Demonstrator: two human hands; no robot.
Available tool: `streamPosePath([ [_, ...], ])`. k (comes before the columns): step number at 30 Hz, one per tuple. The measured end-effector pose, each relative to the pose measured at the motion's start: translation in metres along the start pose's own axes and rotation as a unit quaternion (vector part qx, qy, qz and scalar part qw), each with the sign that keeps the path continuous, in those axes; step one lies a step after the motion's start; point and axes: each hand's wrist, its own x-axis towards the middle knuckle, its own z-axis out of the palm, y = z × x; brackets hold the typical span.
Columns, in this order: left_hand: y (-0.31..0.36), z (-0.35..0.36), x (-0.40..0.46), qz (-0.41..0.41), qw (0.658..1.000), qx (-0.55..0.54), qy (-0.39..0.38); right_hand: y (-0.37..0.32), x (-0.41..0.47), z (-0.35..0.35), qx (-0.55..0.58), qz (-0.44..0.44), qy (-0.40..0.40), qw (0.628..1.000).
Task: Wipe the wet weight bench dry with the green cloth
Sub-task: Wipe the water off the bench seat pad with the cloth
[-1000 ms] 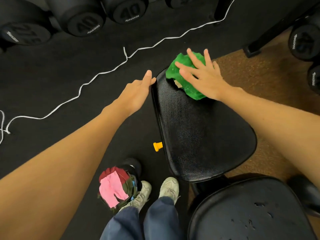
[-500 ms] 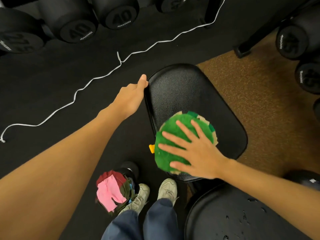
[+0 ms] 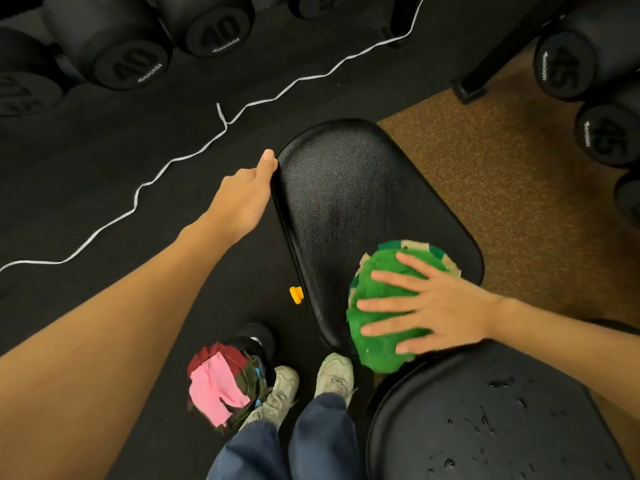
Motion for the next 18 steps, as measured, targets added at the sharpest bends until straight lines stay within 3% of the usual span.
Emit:
streamPosePath([
  [8,0.000,0.008,-0.002,0.003,1.000,-0.003,0.019,0.087,0.026,-0.019,0.044,0.254,0.020,0.966],
  [13,0.000,0.013,-0.002,0.005,0.999,0.005,0.035,0.093,0.031,-0.016,0.206,0.413,0.126,0.878],
  [18,-0.009,0.020,-0.008,0.032,0.999,-0.023,0.011,0.068,0.022,-0.013,0.242,0.531,0.147,0.799],
])
